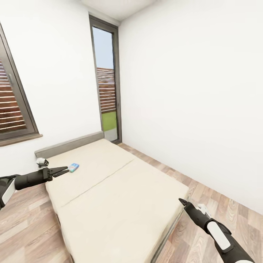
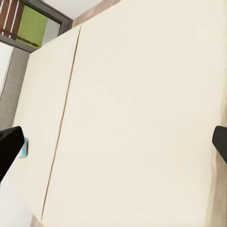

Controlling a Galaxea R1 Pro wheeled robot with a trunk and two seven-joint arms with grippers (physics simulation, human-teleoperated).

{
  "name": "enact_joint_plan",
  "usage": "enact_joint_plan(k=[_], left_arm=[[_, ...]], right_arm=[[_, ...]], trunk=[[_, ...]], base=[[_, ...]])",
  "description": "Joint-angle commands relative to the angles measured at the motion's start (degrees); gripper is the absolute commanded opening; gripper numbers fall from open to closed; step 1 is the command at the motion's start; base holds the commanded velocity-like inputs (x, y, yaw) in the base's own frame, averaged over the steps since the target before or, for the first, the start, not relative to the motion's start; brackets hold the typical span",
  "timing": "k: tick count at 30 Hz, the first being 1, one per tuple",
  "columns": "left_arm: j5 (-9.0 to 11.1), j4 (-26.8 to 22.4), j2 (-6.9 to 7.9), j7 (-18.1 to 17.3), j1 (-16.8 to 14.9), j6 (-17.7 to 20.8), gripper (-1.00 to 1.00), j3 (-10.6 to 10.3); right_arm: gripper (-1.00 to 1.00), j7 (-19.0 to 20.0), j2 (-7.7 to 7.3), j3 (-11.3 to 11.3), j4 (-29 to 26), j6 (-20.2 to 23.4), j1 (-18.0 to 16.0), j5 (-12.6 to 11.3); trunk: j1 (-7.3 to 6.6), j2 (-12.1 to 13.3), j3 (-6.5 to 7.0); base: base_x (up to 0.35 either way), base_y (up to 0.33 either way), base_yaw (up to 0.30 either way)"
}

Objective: Put all the toys in the child's room - the three board games (two on the bed and one on the table), the two jigsaw puzzles on the table, and the tennis ball on the table - inside the toy box on the table in the child's room.

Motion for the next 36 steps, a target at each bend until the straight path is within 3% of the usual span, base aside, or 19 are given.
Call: enact_joint_plan(k=[1,18,36], left_arm=[[0.1,0.0,0.03,-0.1,0.0,0.6,1.00,0.0],[0.1,0.0,0.05,-0.3,0.0,0.6,1.00,0.0],[0.1,0.0,0.09,-0.2,0.0,0.6,1.00,0.0]], right_arm=[[1.00,0.1,0.03,-0.2,0.0,0.4,0.0,-0.3],[1.00,0.1,-0.04,-0.2,0.0,0.3,0.0,-0.3],[1.00,0.0,-0.07,-0.2,0.0,0.3,0.0,-0.3]], trunk=[[0.02,0.0,0.06],[0.02,0.0,0.73],[0.02,0.0,0.74]], base=[[-0.001,0.261,-0.194],[-0.020,0.271,-0.227],[-0.034,0.110,-0.257]])
